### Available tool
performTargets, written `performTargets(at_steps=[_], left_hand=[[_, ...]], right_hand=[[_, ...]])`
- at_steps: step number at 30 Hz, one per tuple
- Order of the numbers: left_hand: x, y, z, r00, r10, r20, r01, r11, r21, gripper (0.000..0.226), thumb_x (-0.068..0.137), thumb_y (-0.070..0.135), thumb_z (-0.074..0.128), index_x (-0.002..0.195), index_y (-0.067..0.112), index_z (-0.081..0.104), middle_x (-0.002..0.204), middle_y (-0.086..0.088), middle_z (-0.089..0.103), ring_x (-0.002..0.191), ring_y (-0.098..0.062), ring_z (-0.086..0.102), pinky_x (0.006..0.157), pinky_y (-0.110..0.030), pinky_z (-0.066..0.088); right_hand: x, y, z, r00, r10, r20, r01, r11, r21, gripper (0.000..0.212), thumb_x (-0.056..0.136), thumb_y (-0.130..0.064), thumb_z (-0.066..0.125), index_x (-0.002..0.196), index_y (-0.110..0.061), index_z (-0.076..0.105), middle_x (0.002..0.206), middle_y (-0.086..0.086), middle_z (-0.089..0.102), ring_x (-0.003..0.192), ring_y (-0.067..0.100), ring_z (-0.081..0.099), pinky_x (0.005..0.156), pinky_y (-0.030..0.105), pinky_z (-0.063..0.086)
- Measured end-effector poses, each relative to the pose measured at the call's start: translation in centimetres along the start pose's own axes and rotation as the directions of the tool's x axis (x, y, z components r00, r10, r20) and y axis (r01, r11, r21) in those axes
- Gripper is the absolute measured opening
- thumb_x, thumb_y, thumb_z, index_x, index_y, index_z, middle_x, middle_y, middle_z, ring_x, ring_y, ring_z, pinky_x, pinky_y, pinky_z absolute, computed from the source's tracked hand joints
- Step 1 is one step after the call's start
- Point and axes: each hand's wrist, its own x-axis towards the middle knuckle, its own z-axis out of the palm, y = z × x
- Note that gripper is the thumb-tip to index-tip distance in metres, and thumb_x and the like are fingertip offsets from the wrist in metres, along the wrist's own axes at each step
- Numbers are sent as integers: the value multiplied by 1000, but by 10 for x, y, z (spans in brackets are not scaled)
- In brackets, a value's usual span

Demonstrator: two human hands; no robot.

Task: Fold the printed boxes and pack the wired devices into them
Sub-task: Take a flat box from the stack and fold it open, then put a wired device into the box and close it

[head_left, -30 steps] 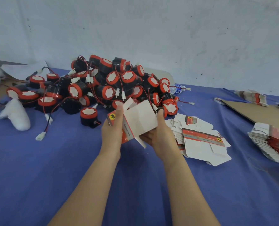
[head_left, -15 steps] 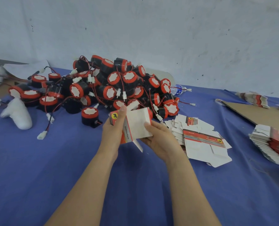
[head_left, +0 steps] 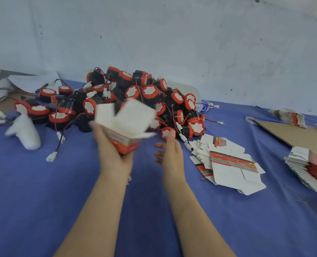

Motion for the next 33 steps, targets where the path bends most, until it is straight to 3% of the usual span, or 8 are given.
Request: performTargets(at_steps=[5, 12, 15, 18, 22, 25, 29, 33], left_hand=[[20, 23, -22, 842, 186, -507, -220, 976, -7, 65, 90, 73, 31, 130, 25, 49, 119, 12, 64, 114, -12, 60, 80, -24, 48], [23, 17, -24, 867, 258, -426, -288, 958, -7, 40, 93, 60, 43, 107, 26, 56, 101, 7, 66, 90, -9, 68, 68, -26, 58], [21, 14, -21, 910, 240, -340, -232, 971, 65, 32, 95, 53, 47, 92, 24, 61, 96, 5, 67, 92, -9, 67, 73, -28, 59], [16, 4, -18, 975, 109, -196, -81, 986, 143, 33, 94, 52, 50, 90, 23, 66, 95, 6, 70, 98, -9, 65, 83, -28, 57], [13, -13, -16, 999, 19, -40, -1, 919, 395, 40, 93, 42, 54, 106, 5, 64, 101, 0, 71, 101, -10, 66, 90, -27, 55], [15, -19, -19, 1000, 15, -11, -6, 836, 548, 43, 92, 30, 61, 120, -2, 56, 109, -8, 66, 99, -12, 64, 94, -30, 51], [15, -26, -24, 997, 27, 71, -74, 520, 851, 38, 85, 29, 72, 113, 14, 52, 110, 1, 62, 100, -14, 59, 79, -20, 47], [14, -32, -29, 978, 94, 187, -184, -43, 982, 50, 77, 40, 76, 112, 13, 51, 113, -4, 58, 112, -27, 48, 93, -36, 41]], right_hand=[[0, 13, 46, 962, -75, 261, 244, 660, -711, 43, 98, -38, 48, 133, -12, 50, 130, 8, 53, 114, 23, 52, 91, 33, 43], [2, -5, 65, 928, 95, 359, 340, 174, -924, 26, 92, -3, 48, 118, -3, 53, 125, 16, 53, 111, 34, 54, 78, 36, 41], [16, -26, 14, 966, 165, 198, 204, -15, -979, 25, 91, -7, 48, 116, -7, 55, 121, 12, 58, 111, 31, 56, 82, 34, 42], [22, -40, -33, 1000, 30, 5, 3, 66, -998, 34, 90, -8, 47, 124, -7, 51, 126, 16, 55, 117, 35, 52, 95, 40, 44], [1, -33, -32, 966, 100, 239, 167, 463, -870, 49, 95, -34, 52, 139, -14, 45, 140, 7, 50, 126, 27, 48, 101, 35, 41], [-14, -28, -32, 922, 233, 309, 174, 462, -869, 64, 86, -60, 53, 133, -17, 53, 138, 4, 50, 125, 22, 49, 102, 33, 43], [-22, -38, -41, 913, 251, 321, 191, 433, -881, 81, 81, -65, 57, 148, -27, 32, 151, 0, 32, 123, 21, 51, 90, 30, 50], [-33, -43, -37, 829, 336, 448, 268, 465, -844, 59, 78, -48, 71, 126, -22, 49, 121, -1, 55, 86, 17, 61, 72, 29, 56]])
